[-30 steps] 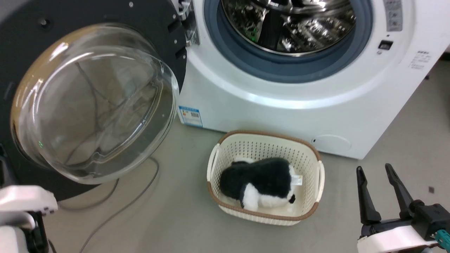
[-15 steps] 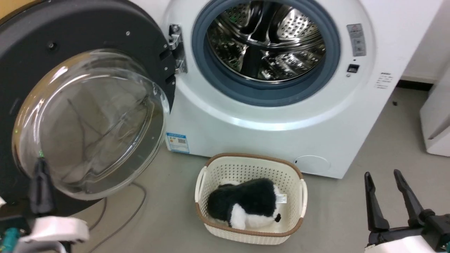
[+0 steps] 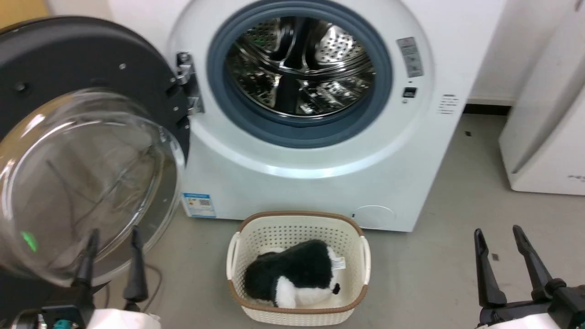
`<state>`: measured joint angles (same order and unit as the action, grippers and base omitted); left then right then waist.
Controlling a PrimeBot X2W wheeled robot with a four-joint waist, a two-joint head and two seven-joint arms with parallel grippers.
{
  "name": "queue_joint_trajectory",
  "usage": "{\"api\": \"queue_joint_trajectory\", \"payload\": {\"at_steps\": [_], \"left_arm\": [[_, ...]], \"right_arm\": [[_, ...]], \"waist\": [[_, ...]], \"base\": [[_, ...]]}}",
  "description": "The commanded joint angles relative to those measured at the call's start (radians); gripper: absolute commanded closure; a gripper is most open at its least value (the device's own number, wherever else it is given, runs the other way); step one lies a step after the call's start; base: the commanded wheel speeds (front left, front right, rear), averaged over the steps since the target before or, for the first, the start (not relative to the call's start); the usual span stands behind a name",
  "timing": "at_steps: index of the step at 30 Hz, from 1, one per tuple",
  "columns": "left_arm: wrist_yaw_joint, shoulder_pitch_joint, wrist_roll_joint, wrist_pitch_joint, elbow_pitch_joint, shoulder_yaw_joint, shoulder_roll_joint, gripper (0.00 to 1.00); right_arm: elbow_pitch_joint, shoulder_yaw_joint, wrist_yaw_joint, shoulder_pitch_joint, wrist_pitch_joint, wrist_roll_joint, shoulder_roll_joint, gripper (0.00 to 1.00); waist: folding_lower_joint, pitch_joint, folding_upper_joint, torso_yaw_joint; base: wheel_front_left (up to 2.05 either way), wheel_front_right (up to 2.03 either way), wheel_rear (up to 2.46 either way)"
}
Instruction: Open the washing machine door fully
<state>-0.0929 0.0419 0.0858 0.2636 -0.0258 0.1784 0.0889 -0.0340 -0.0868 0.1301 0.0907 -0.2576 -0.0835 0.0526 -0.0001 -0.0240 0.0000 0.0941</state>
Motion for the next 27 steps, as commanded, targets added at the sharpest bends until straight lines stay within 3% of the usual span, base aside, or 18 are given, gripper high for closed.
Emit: {"api": "queue_joint_trajectory", "payload": {"at_steps": [1,16,17,27], "left_arm": [[-0.006,0.013,0.006,-0.002,-0.001,-0.006,-0.006,0.00],[-0.020,0.037,0.000,-0.002,-0.025,-0.070,-0.028,0.00],[-0.016,0.030,0.003,0.000,-0.025,-0.071,-0.027,1.00],[-0.010,0.026,0.000,-0.014,-0.024,-0.076,-0.028,1.00]], "right_arm": [[-0.007,0.003,0.001,0.013,-0.004,0.008,-0.002,0.00],[-0.026,0.024,0.001,0.022,-0.004,0.018,-0.002,0.00],[-0.024,0.023,0.000,0.009,0.000,0.013,0.000,1.00],[-0.020,0.026,0.000,0.003,0.014,0.016,0.000,1.00]], "waist": [[0.0001,-0.004,0.0000,-0.022],[0.0001,-0.001,0.0000,-0.107],[0.0001,-0.002,0.0000,-0.107],[0.0001,0.000,0.0000,-0.107]], "base": [[0.00,0.00,0.00],[0.00,0.00,0.00],[0.00,0.00,0.00],[0.00,0.00,0.00]]}}
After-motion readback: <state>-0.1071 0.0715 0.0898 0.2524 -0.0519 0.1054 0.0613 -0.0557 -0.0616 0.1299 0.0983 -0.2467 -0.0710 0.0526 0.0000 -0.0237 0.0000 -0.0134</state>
